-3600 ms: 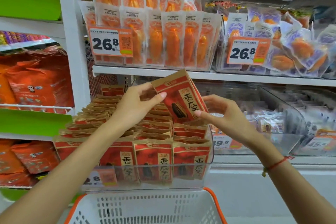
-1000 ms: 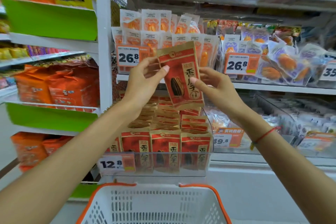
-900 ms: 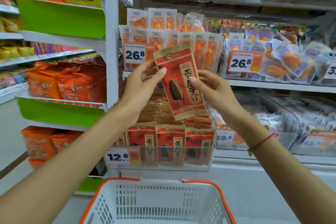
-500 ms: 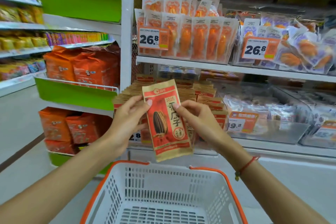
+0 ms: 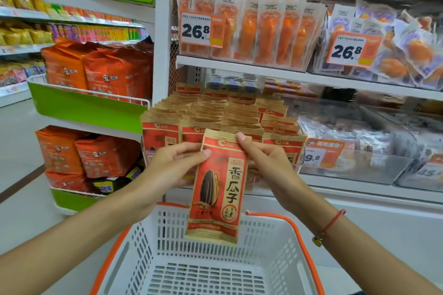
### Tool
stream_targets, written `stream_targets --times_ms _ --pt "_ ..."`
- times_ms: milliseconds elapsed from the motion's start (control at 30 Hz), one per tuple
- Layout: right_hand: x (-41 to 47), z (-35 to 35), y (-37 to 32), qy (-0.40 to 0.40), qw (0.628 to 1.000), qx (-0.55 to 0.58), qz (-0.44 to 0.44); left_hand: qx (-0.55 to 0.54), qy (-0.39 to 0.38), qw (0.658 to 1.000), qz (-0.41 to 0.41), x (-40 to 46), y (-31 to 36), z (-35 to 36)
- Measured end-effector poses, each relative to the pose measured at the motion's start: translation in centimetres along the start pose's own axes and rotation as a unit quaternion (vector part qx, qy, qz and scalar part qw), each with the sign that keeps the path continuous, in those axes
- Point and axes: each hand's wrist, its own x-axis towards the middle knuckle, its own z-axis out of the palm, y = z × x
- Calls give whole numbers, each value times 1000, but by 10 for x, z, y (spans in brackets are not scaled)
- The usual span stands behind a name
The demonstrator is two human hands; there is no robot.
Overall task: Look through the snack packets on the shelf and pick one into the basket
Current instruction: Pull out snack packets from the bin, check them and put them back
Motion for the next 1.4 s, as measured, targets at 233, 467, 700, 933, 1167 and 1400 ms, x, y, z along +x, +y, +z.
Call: stream_targets --times_ms 233,467,700,933,1167,1400 --pt "3 -5 0 28 1000 10 5 -3 10 1000 -4 7 0 8" --pt "-1 -10 -4 87 996 -2 -30 41 -26 999 22 9 1 11" --pt "0 -13 -5 63 998 2 -9 23 -36 999 21 4 -2 15" --pt "-3 -10 -3 -75 996 -34 -21 -62 73 993 74 4 2 19" --pt "-2 -19 -2 -203 978 -42 -8 -96 148 979 99 7 1 12" --pt "2 -37 -9 -324 940 101 23 -108 124 982 97 11 10 5"
